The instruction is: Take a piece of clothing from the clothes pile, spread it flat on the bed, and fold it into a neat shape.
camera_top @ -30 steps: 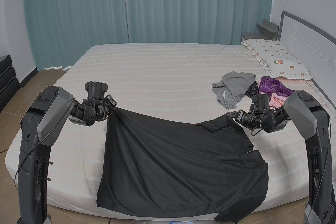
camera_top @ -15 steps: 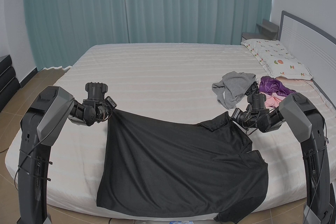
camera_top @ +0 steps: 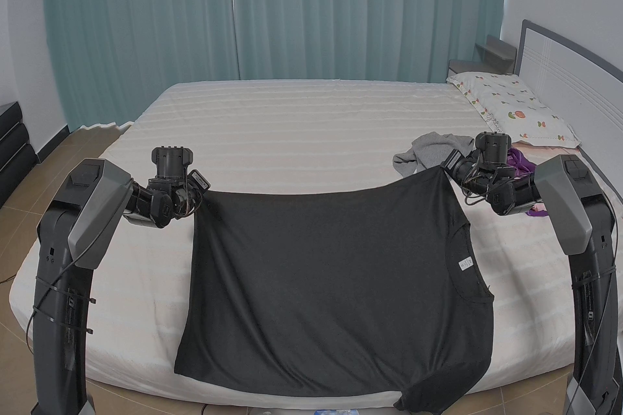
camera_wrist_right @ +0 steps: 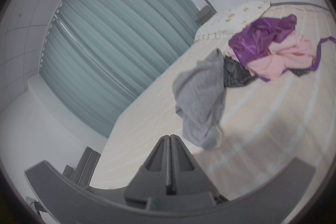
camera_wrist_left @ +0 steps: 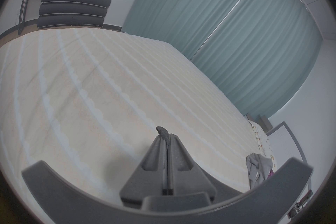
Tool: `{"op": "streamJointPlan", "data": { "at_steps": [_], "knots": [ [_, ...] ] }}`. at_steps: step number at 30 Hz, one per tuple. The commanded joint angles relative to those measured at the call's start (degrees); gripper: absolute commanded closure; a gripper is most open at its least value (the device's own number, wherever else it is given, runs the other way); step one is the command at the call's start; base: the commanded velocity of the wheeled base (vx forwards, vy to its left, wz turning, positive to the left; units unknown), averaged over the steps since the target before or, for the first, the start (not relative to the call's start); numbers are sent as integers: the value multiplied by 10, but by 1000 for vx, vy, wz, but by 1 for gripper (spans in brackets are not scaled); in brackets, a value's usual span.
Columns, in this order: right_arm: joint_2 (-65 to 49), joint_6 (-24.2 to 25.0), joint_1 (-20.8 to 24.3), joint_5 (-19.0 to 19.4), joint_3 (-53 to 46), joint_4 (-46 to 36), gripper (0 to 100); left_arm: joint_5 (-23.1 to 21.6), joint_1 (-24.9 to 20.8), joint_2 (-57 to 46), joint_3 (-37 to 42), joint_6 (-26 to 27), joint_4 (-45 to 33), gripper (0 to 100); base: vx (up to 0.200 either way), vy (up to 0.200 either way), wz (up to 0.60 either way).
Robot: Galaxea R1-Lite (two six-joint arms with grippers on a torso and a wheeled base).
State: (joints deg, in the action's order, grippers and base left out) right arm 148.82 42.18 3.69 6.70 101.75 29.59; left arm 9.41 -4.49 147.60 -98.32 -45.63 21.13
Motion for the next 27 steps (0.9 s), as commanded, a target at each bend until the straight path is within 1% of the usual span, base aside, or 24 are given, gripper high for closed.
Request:
{"op": "streamJointPlan", "data": {
  "at_steps": [1, 6, 9, 13, 19, 26, 27],
  "knots": [
    [-13, 0, -1, -6, 27, 14, 100, 2, 6, 5, -15, -4, 7, 100, 0, 0, 0],
    [5, -2, 4, -7, 35, 36, 100, 1, 8, 26, -30, -4, 22, 100, 0, 0, 0],
    [31, -3, 5, -11, 57, 50, 100, 1, 7, 53, -52, -4, 21, 100, 0, 0, 0],
    [55, -9, 6, -25, 64, 50, 100, 1, 5, 78, -67, -4, 21, 100, 0, 0, 0],
    [94, -20, 10, -27, 71, 50, 100, 1, 1, 103, -89, -4, 21, 100, 0, 0, 0],
    [117, -25, 24, -27, 70, 46, 100, 0, -8, 117, -94, -4, 16, 100, 0, 0, 0],
    [120, -25, 25, -27, 67, 45, 0, 0, -10, 119, -95, -4, 15, 100, 0, 0, 0]
  ]
}}
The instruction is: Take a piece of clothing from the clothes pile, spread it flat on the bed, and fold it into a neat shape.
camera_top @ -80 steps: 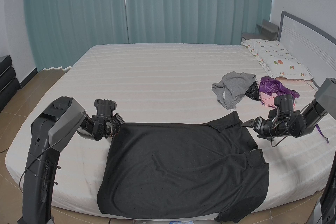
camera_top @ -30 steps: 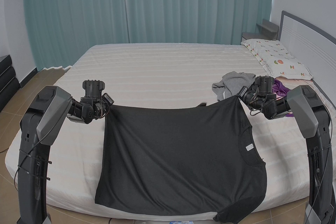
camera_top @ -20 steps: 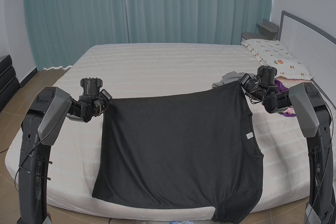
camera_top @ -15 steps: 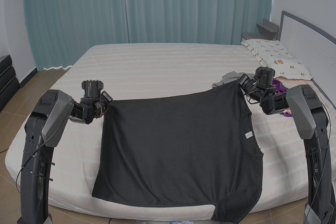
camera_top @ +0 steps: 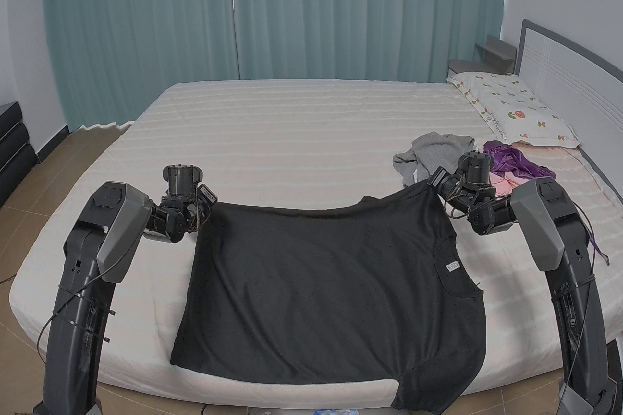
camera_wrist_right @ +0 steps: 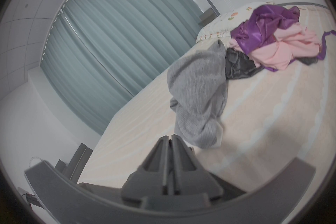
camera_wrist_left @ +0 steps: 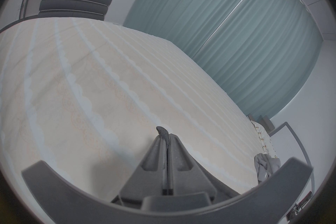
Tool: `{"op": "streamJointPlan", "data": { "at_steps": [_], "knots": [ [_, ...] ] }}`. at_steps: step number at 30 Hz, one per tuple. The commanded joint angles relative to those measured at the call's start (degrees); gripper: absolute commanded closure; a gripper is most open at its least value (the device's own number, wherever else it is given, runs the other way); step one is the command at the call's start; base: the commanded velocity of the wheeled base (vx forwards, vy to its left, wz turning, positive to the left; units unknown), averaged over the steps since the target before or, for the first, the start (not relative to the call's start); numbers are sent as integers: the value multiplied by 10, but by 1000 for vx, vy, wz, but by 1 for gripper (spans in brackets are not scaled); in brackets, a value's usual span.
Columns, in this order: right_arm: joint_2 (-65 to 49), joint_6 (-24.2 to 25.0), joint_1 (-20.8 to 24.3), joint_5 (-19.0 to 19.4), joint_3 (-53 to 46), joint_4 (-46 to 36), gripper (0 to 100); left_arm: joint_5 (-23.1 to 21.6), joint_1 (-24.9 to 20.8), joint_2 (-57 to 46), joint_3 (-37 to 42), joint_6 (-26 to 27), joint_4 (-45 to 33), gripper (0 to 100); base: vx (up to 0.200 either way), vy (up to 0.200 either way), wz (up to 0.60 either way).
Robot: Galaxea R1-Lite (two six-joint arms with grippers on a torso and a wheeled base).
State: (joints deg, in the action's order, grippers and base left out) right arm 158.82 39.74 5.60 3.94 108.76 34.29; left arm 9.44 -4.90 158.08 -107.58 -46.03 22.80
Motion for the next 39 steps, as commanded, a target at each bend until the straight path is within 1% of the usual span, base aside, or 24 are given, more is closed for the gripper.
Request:
{"op": "streamJointPlan", "data": {
  "at_steps": [1, 5, 9, 11, 13, 14, 15, 16, 17, 18, 19, 20, 21, 22, 23, 24, 25, 29, 30, 31, 35, 37, 39],
  "knots": [
    [24, 0, 6, 0, -4, -2, 0, 0, -6, 16, -3, 0, -1, 0, 0, 0, 0],
    [34, 0, 6, -9, -4, -4, 0, 1, -10, 24, -10, 0, -2, 0, 0, 0, 0],
    [25, 2, 0, -11, -9, -5, 0, 8, -9, 20, -7, 0, -2, 0, 0, 0, 0],
    [-26, 4, -5, -15, -59, 0, 0, 18, -5, 13, -1, 0, -2, 0, 0, 0, 0],
    [-76, 9, -7, -8, -121, 2, 0, 25, -1, -6, 13, 0, -2, 0, 0, 0, 0],
    [-84, 9, -7, -7, -133, 3, 0, 25, 0, -10, 17, 0, -2, 0, 0, 0, 0],
    [-125, 9, -8, 11, -194, 7, 0, 25, 4, -37, 52, -1, 0, 0, 0, 0, 0],
    [-149, 8, -8, 27, -234, 14, 0, 24, 6, -58, 81, -3, 2, 0, 0, 0, 0],
    [-165, 7, -8, 36, -263, 20, 0, 21, 7, -75, 103, -3, 4, 0, 0, 0, 0],
    [-165, 7, -8, 36, -263, 20, 0, 21, 7, -75, 103, -3, 4, 0, 0, 0, 0],
    [-200, 8, -9, 50, -325, 43, 0, 18, 8, -110, 149, -5, 8, 0, 0, 0, 0],
    [-230, 9, -7, 54, -383, 68, 0, 16, 8, -139, 190, -12, 19, 0, 0, 0, 0],
    [-240, 9, -5, 54, -404, 75, 0, 14, 8, -149, 204, -15, 23, 0, 0, 0, 0],
    [-261, 9, -1, 54, -453, 93, 0, 11, 8, -174, 241, -25, 37, 0, 0, 0, 0],
    [-274, 10, 2, 54, -485, 106, 0, 9, 8, -186, 260, -27, 44, 0, 0, 0, 0],
    [-276, 10, 2, 54, -491, 109, 0, 8, 8, -189, 265, -28, 44, 0, 0, 0, 0],
    [-302, 13, 12, 55, -561, 144, 0, -4, 8, -219, 321, -30, 62, 0, 0, 0, 0],
    [-330, 31, 28, 49, -678, 249, 0, -35, 8, -278, 449, -32, 114, 0, 0, 0, 0],
    [-332, 35, 30, 49, -690, 261, 0, -37, 7, -284, 465, -32, 121, 0, 0, 0, 0],
    [-339, 50, 36, 48, -738, 299, 0, -38, 3, -303, 520, -32, 148, 0, 0, 0, 0],
    [-338, 63, 41, 48, -816, 363, 0, -39, 0, -333, 630, -40, 220, 0, 0, 0, 0],
    [-333, 65, 37, 48, -828, 377, 0, -40, -6, -340, 657, -51, 233, 0, 0, 0, 0],
    [-320, 68, 35, 47, -849, 392, 0, -41, -13, -350, 696, -80, 248, 0, 0, 0, 0]
  ]
}}
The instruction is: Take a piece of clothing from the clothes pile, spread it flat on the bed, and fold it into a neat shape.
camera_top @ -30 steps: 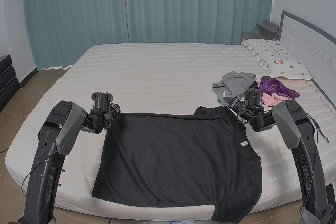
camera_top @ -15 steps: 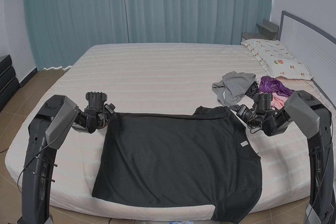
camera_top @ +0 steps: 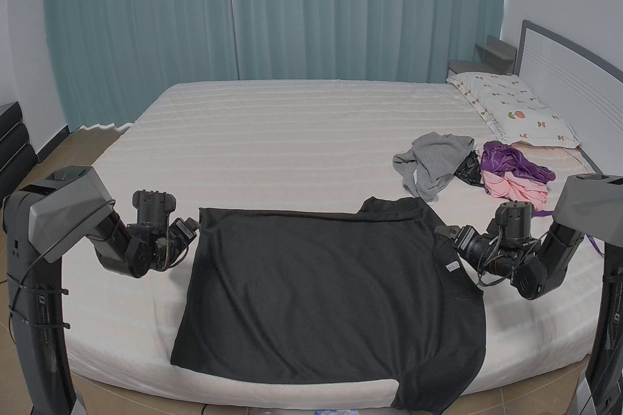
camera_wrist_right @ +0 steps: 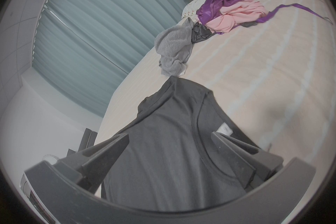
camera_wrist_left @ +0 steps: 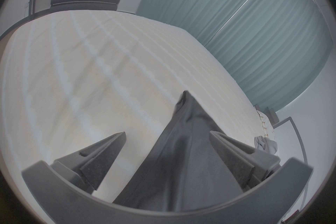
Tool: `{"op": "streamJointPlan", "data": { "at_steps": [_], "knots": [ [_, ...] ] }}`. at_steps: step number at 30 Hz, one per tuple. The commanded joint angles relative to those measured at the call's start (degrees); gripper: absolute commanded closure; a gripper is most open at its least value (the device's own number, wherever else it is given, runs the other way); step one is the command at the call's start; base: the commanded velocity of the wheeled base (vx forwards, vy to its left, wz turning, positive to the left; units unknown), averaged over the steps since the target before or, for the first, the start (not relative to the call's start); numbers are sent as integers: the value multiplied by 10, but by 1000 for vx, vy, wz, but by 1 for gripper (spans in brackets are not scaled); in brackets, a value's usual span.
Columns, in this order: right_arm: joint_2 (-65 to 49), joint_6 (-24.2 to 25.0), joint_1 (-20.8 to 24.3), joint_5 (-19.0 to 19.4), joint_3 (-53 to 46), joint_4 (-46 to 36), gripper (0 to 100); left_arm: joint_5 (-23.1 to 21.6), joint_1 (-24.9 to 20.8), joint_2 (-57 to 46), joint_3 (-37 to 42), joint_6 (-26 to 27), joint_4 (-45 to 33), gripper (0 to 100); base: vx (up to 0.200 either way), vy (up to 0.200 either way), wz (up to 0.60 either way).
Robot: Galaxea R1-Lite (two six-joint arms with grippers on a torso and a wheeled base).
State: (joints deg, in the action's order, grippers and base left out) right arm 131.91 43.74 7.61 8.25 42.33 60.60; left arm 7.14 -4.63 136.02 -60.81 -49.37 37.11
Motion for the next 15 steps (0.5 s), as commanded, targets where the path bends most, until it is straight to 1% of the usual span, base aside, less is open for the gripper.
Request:
{"op": "streamJointPlan", "data": {
  "at_steps": [1, 3, 4, 5, 7, 10, 14, 15],
  "knots": [
    [-50, 28, 13, 4, -191, 132, 0, -19, -17, -133, 238, -52, 107, 0, 0, 0, 0],
    [-50, 50, 12, 4, -214, 151, 0, -20, -23, -144, 268, -64, 116, 0, 0, 0, 0],
    [-49, 52, 12, 4, -216, 153, 0, -21, -23, -145, 271, -64, 117, 0, 0, 0, 0],
    [-46, 79, 13, 5, -230, 178, 0, -27, -30, -151, 298, -70, 127, 0, 0, 0, 0],
    [-38, 94, 12, 4, -240, 201, 0, -30, -35, -155, 317, -83, 137, 0, 0, 0, 0],
    [-15, 97, 10, 4, -255, 227, 0, -32, -46, -153, 336, -113, 151, 0, 0, 0, 0],
    [4, 100, 10, 5, -278, 270, 0, -44, -53, -150, 361, -117, 170, 0, 0, 0, 0],
    [15, 100, 7, 6, -291, 292, 0, -48, -55, -151, 379, -117, 181, 0, 0, 0, 0]
  ]
}}
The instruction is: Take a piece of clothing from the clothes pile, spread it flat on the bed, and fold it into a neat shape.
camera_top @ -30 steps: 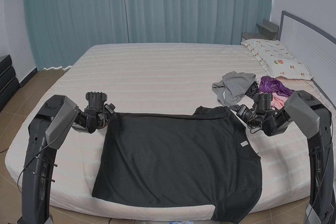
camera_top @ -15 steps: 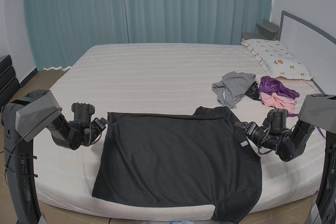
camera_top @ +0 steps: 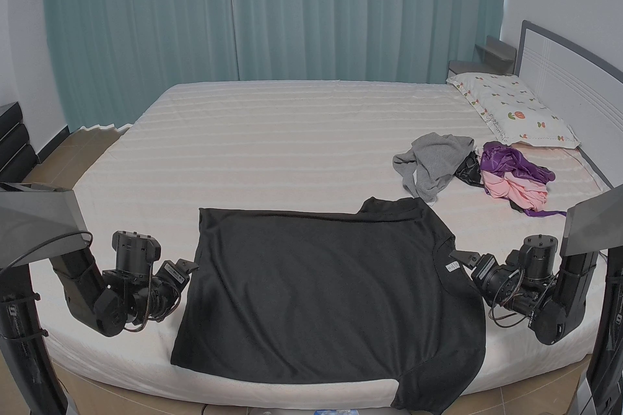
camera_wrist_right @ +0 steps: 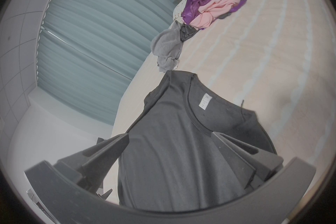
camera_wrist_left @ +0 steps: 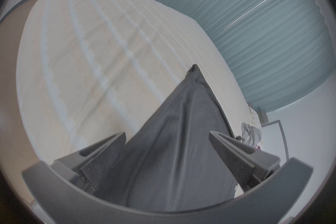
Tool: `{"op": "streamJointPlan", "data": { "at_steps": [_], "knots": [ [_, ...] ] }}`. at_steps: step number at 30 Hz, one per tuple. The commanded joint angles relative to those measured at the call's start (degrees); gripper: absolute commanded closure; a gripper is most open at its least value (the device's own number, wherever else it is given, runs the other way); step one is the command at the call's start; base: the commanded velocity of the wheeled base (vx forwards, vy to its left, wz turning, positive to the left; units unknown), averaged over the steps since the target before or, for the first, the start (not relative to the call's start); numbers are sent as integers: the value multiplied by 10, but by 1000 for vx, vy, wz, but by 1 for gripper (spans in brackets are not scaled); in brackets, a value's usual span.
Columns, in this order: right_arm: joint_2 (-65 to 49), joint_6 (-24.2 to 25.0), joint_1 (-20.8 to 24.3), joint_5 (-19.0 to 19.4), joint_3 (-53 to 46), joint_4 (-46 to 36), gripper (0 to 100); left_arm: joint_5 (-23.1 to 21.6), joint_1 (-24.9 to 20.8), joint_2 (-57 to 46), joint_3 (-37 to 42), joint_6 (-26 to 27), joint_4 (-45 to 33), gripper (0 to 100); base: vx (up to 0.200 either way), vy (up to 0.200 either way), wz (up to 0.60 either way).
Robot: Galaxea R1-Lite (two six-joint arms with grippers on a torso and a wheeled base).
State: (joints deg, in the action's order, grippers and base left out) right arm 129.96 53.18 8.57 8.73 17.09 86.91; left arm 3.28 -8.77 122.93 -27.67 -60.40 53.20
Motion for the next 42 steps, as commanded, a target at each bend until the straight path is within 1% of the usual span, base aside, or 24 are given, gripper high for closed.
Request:
{"op": "streamJointPlan", "data": {
  "at_steps": [1, 4, 14, 26, 30, 35, 42],
  "knots": [
    [37, 6, -4, 1, -42, 31, 0, -10, -13, -20, 53, -7, 25, 0, 0, 0, 0],
    [40, 9, -9, 3, -45, 29, 0, -10, -14, -19, 68, -8, 38, 0, -133, 0, 0],
    [34, 11, -7, 4, -58, 29, 0, -11, -19, -20, 81, -9, 41, 0, -200, 0, 0],
    [33, 9, -4, 2, -61, 29, 0, -10, -27, -20, 74, -15, 42, 0, 0, 0, 0],
    [33, 7, -3, 2, -60, 29, 0, -10, -33, -23, 70, -30, 42, 0, 0, -200, 0],
    [34, 6, -2, 1, -61, 29, 0, -8, -38, -23, 71, -29, 42, 0, 0, -200, 0],
    [35, 5, -2, 1, -61, 29, 0, 4, -37, -18, 81, -20, 38, 0, 0, 0, 0]
  ]
}}
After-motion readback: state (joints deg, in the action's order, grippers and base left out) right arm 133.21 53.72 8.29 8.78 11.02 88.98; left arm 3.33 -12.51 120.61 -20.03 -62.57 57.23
